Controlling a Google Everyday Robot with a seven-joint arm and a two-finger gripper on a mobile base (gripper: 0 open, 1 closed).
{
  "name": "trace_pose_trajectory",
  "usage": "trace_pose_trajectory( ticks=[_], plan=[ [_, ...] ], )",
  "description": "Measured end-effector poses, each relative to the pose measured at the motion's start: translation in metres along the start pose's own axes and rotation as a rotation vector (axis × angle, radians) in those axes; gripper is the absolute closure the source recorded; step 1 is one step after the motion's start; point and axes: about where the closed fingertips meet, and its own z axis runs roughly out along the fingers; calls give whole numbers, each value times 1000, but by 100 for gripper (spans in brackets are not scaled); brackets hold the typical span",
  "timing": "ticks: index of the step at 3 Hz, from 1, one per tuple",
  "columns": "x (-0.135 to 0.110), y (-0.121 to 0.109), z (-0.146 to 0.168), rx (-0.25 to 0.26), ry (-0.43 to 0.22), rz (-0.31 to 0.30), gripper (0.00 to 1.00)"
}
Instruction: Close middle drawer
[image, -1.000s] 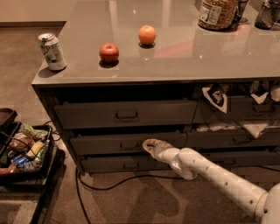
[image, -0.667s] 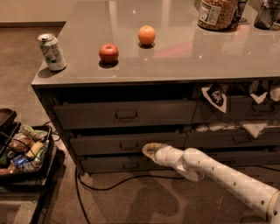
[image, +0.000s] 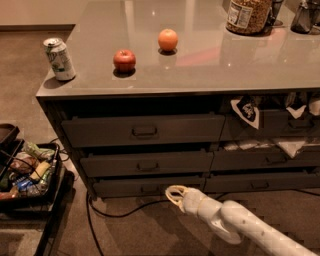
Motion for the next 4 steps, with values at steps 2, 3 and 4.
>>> trace_pose_trajectory(
  ticks=[2,3,4],
  plan=[
    [-33,43,-78,-58,-13,42,100],
    [-49,71,-99,-205,41,73,100],
    [-55,101,-122,-233,90,108,100]
  ],
)
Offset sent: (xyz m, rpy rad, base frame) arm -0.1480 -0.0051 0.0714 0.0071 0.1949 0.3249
